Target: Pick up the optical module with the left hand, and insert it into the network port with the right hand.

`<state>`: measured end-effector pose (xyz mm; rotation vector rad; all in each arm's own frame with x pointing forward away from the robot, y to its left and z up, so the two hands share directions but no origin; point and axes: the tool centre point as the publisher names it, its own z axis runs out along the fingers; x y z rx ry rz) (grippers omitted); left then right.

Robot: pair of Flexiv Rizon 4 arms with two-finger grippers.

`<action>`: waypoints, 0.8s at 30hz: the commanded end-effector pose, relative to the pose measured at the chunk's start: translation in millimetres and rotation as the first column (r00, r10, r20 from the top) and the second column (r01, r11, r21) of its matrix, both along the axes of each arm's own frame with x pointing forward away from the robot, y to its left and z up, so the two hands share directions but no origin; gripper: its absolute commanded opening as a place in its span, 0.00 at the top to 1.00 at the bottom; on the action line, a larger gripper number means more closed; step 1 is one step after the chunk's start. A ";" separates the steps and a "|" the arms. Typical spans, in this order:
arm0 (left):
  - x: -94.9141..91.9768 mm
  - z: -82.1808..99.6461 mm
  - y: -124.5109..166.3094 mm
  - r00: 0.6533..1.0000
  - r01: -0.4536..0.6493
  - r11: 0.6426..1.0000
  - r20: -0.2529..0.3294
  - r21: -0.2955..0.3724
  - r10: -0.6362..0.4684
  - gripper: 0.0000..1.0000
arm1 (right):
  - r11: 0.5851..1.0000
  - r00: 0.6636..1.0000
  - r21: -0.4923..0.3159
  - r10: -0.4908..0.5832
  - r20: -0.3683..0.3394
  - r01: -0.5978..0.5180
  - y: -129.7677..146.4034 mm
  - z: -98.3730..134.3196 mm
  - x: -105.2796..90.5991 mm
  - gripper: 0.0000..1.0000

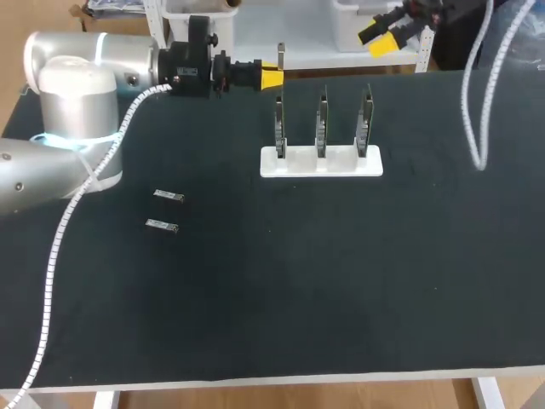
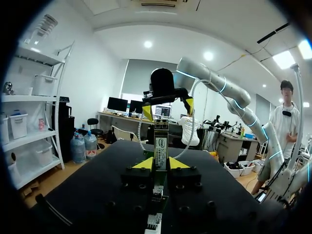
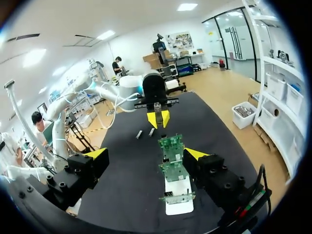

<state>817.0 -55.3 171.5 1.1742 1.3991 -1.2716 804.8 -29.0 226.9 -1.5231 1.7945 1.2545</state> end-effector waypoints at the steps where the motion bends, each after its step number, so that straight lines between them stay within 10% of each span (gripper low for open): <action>1: 0.6 -0.2 0.1 1.000 0.001 1.000 0.000 0.000 -0.001 1.00 | 0.999 0.999 0.007 0.041 -0.008 -0.041 5.9 0.8 4.7 0.00; 24: 0.6 -0.2 0.1 1.000 0.001 1.000 0.000 0.000 -0.001 1.00 | 0.996 0.993 -0.008 0.090 0.079 -0.090 57.2 0.4 7.3 0.00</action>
